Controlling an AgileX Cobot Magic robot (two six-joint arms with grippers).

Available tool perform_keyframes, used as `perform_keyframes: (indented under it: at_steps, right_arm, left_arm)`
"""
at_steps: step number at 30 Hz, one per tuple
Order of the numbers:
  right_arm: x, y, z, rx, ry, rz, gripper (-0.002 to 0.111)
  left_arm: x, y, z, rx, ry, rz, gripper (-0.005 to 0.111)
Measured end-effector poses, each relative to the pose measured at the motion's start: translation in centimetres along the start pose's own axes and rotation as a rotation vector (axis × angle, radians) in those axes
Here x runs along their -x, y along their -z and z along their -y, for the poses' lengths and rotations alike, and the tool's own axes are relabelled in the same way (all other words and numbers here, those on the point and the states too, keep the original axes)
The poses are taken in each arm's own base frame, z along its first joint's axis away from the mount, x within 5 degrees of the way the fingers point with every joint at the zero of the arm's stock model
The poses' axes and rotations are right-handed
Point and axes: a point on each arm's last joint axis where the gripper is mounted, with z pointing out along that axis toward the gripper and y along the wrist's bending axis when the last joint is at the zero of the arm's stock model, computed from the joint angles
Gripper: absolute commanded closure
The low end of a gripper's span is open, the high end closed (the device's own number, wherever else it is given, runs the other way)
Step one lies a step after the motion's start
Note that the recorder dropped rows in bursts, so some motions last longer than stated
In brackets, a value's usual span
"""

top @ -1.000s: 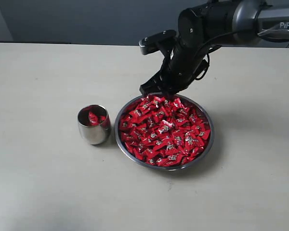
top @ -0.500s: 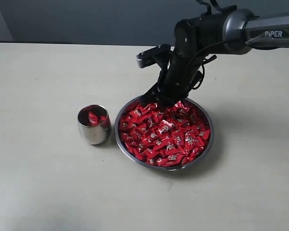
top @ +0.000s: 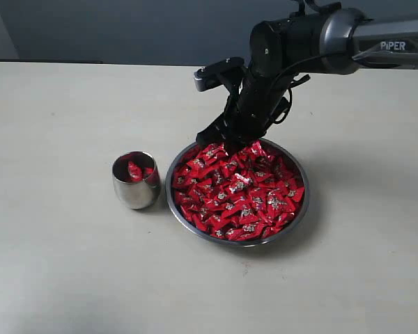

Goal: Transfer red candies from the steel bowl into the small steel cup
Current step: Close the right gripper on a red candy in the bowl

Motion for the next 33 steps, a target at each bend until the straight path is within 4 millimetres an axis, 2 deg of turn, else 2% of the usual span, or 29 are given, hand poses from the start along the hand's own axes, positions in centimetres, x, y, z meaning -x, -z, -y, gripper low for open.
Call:
perform_keyframes:
  at_steps: [4,10,20,26,33]
  right_arm:
    - [0.0,0.0,0.0,0.0,0.002,-0.002,0.093]
    - [-0.3,-1.2,0.2,-0.006,0.01,-0.037,0.093]
    - [-0.3,-1.3,0.2,-0.012,0.016,-0.039,0.093]
    - [-0.3,-1.3,0.2,-0.014,0.019,-0.034,0.072]
    - [-0.2,-1.3,0.2,-0.016,0.019,-0.023,0.073]
  left_arm:
    - [0.0,0.0,0.0,0.0,0.0,0.0,0.106]
    - [0.0,0.0,0.0,0.0,0.0,0.0,0.106]
    - [0.0,0.0,0.0,0.0,0.0,0.0,0.106]
    - [0.0,0.0,0.0,0.0,0.0,0.0,0.106]
    - [0.0,0.0,0.0,0.0,0.0,0.0,0.106]
